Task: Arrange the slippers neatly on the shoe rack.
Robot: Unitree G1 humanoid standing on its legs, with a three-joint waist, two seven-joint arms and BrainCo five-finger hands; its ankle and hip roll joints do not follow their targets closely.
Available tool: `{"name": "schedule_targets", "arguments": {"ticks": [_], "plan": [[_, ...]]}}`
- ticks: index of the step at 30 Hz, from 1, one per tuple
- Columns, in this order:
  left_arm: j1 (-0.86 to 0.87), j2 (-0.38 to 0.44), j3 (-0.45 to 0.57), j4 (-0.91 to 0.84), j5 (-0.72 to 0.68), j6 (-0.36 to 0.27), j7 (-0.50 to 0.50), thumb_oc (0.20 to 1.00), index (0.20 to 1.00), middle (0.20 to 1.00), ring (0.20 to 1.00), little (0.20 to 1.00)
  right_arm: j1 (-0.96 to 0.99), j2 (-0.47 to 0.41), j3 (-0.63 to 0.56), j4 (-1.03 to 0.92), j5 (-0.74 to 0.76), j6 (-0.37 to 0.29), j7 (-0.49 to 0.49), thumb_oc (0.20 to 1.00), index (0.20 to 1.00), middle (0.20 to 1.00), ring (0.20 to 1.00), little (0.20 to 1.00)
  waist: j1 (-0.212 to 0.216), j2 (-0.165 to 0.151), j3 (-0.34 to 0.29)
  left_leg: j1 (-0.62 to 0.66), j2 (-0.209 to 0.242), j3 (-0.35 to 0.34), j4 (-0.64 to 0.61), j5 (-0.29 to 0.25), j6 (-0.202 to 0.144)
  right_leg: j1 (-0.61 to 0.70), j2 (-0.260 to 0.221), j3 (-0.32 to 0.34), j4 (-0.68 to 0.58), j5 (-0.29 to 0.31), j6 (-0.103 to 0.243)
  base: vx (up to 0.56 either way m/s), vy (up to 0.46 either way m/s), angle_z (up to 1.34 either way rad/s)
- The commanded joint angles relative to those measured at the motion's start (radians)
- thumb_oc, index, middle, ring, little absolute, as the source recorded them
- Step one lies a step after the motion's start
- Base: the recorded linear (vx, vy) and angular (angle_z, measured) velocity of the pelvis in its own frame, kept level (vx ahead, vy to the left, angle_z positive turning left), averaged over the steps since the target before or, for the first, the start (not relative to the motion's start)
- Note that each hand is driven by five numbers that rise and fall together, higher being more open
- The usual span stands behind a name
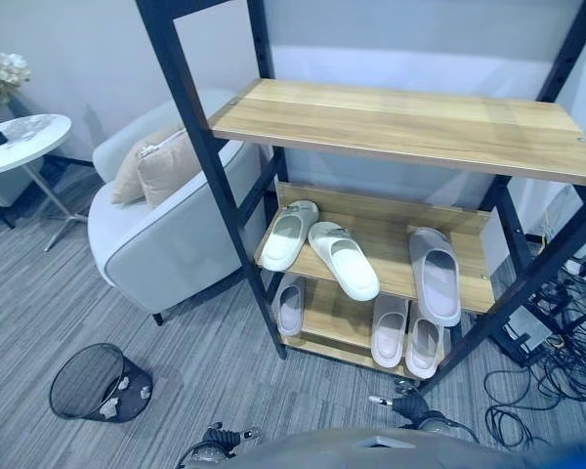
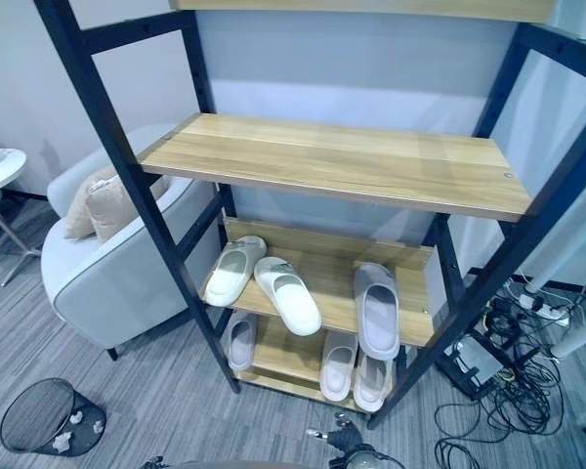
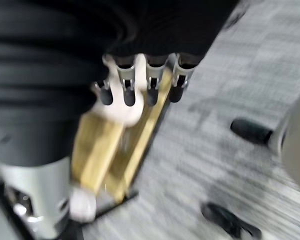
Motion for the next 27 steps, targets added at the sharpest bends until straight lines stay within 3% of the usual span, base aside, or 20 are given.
{"name": "schedule_targets", "arguments": {"ticks": [1,4,5,11,16,25,27], "plan": [[-0.09,-0.058,-0.024,0.125,0.035,-0.006,-0.018,1.0,1.0,1.0,1.0,1.0,-0.064,-0.009,-0.006,0.031,-0.039,-0.013,0.037,1.0,1.0,1.0,1.0,1.0,0.021,-0.021,-0.002,-0.054,-0.01,-0.001,0.008,0.025,0.018,0.041,-0.046,-0.015,0.01,-0.04,0.037,0.0,0.0,0.0],[-0.093,-0.059,-0.023,0.132,0.035,0.0,-0.016,1.0,1.0,1.0,1.0,1.0,-0.083,0.01,0.018,-0.006,-0.035,-0.015,0.073,1.0,1.0,1.0,1.0,1.0,0.036,-0.023,-0.009,-0.061,-0.011,0.0,0.008,0.025,0.019,0.028,-0.05,-0.022,0.01,-0.034,0.044,0.0,0.0,0.0],[-0.099,-0.05,-0.016,0.134,0.032,0.009,-0.035,1.0,1.0,1.0,1.0,1.0,-0.104,0.024,0.023,-0.096,-0.041,0.05,0.117,1.0,1.0,1.0,1.0,1.0,0.041,-0.029,-0.013,-0.062,-0.009,0.003,0.008,0.023,0.019,0.025,-0.052,-0.02,0.01,-0.033,0.046,0.0,0.0,0.0],[-0.103,-0.075,-0.028,0.111,0.039,0.007,-0.039,1.0,1.0,1.0,1.0,1.0,-0.051,0.012,0.146,-0.138,-0.038,-0.043,0.281,1.0,1.0,1.0,1.0,1.0,0.043,-0.026,-0.011,-0.062,-0.009,0.002,0.008,0.025,0.02,0.024,-0.046,-0.019,0.01,-0.035,0.043,0.0,0.017,0.02],[-0.104,-0.078,-0.036,0.122,0.044,0.009,-0.035,1.0,1.0,1.0,1.0,1.0,-0.058,0.027,0.243,-0.192,-0.07,0.0,0.389,1.0,1.0,1.0,1.0,1.0,0.056,-0.033,-0.015,-0.06,-0.01,-0.002,0.008,0.024,0.019,0.028,-0.042,-0.026,0.01,-0.038,0.041,0.01,0.003,0.03],[-0.086,-0.084,-0.048,0.144,0.037,0.01,-0.013,1.0,1.0,1.0,1.0,1.0,-0.022,0.003,0.368,-0.581,-0.006,0.029,0.56,1.0,1.0,1.0,1.0,1.0,0.053,-0.041,-0.024,-0.049,0.004,0.007,0.008,0.017,0.012,0.029,-0.036,-0.014,0.01,-0.039,0.04,0.0,0.0,0.0],[-0.086,-0.087,-0.048,0.143,0.033,0.012,-0.01,1.0,1.0,1.0,1.0,1.0,-0.027,-0.008,0.38,-0.638,-0.005,0.032,0.557,1.0,1.0,1.0,1.0,1.0,0.051,-0.04,-0.024,-0.047,0.007,0.01,0.008,0.017,0.01,0.029,-0.036,-0.012,0.01,-0.039,0.04,0.0,0.0,0.0]]}}
